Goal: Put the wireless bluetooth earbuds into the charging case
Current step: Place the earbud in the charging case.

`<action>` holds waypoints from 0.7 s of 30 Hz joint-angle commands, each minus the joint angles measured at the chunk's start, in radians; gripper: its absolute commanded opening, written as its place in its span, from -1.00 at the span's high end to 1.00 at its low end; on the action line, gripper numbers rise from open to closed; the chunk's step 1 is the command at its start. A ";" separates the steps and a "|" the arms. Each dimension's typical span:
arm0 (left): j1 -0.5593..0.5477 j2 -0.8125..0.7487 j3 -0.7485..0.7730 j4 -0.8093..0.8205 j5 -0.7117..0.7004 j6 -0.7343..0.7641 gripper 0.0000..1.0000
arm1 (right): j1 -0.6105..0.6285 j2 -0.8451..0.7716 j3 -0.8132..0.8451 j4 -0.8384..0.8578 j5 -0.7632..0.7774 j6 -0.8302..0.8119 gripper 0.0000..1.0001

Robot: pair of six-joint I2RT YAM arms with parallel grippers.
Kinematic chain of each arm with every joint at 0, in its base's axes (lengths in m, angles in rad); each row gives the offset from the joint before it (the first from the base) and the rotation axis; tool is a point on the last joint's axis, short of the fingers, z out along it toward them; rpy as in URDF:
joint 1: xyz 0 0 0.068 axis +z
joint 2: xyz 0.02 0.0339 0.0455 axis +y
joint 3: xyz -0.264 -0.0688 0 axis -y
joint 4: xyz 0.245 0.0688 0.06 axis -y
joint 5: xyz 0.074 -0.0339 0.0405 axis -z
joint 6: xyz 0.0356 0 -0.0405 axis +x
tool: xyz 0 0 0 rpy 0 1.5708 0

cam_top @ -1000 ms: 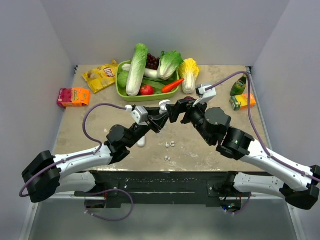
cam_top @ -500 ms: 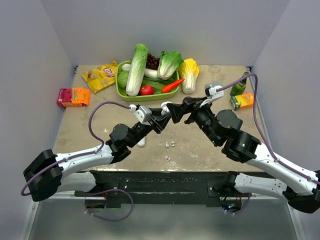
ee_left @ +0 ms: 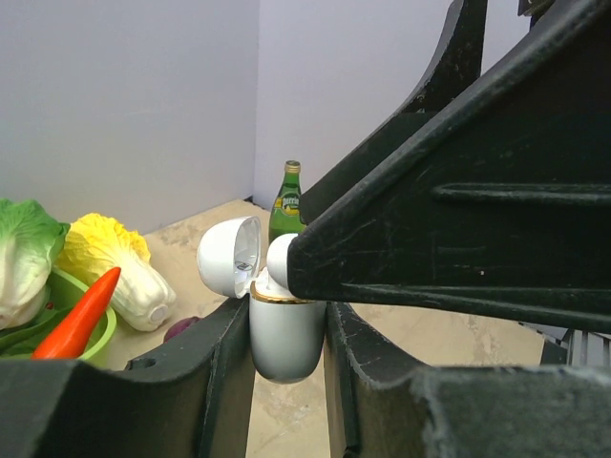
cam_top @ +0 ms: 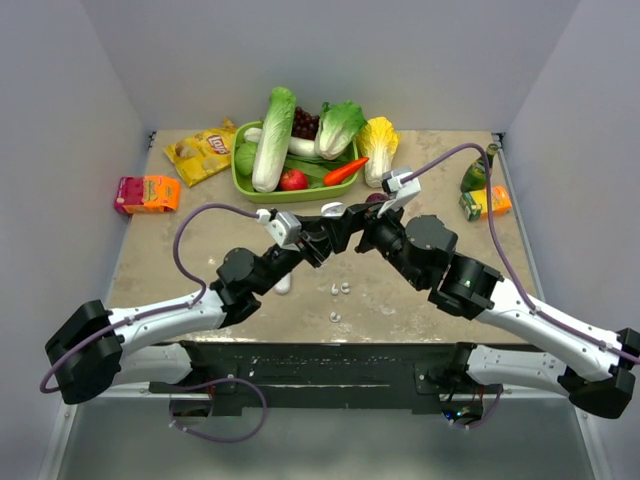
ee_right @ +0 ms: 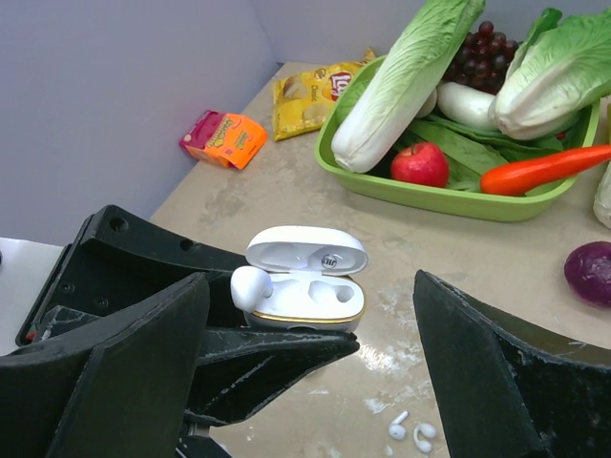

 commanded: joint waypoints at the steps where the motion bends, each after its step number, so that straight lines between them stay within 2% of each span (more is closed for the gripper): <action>1: -0.006 -0.030 0.017 0.059 0.014 -0.001 1.00 | -0.002 -0.021 0.004 -0.002 0.025 0.008 -0.81; 21: -0.004 -0.064 0.004 0.074 0.023 -0.001 1.00 | -0.008 -0.054 -0.029 -0.023 0.065 0.014 -0.80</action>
